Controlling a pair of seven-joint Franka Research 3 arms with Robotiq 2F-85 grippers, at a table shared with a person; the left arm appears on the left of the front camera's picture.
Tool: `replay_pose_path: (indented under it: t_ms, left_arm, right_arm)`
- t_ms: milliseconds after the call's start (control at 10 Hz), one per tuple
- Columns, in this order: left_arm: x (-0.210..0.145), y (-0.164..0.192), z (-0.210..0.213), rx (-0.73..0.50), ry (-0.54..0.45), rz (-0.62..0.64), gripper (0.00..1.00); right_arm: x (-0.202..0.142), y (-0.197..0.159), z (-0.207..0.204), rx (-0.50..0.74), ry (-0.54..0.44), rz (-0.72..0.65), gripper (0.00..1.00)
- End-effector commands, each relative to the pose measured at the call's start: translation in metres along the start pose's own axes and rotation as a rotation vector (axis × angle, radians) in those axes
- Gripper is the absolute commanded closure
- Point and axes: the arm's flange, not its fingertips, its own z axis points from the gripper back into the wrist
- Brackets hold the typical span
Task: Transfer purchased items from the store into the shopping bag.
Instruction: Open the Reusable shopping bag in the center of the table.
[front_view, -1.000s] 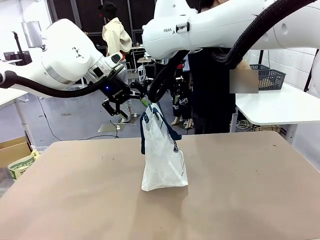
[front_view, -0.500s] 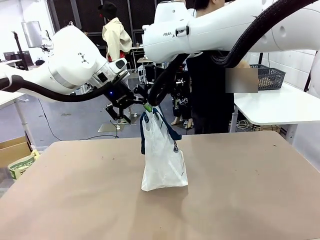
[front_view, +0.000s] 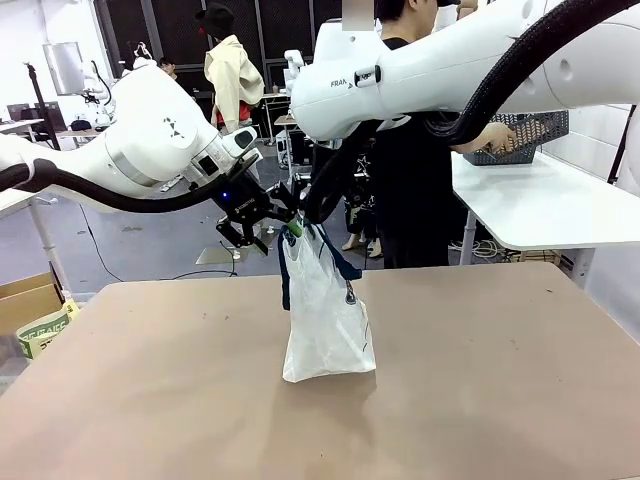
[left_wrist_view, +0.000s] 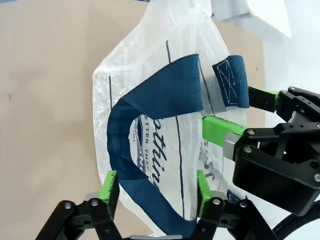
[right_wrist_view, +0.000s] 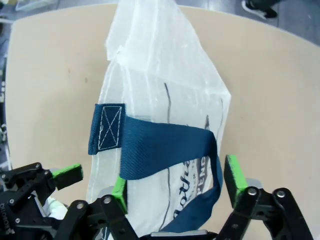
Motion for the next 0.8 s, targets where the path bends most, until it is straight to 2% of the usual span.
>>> replay_pose_path:
  t_ms: [0,100,200,300,500,700]
  left_arm:
    - [0.000,0.003,-0.001,-0.003,-0.021,-0.022,0.72]
    - [0.001,0.004,-0.001,-0.003,-0.023,-0.025,0.92]
    - [-0.001,0.004,-0.001,-0.003,-0.021,-0.024,1.00]
    - [-0.001,0.004,0.000,-0.003,-0.020,-0.028,1.00]
    - [-0.003,0.008,0.004,0.015,-0.029,-0.045,1.00]
    - [-0.009,0.020,0.017,0.066,-0.037,-0.080,1.00]
  right_arm:
    - [-0.012,-0.006,-0.002,0.051,-0.001,0.039,0.53]
    - [-0.012,-0.007,-0.003,0.057,0.006,0.034,0.73]
    - [-0.014,-0.006,-0.003,0.065,0.013,0.029,0.93]
    - [-0.016,-0.007,-0.003,0.069,0.016,0.029,1.00]
    - [-0.027,-0.011,0.000,0.044,0.008,0.033,1.00]
    - [-0.047,-0.024,0.009,-0.038,-0.004,0.085,1.00]
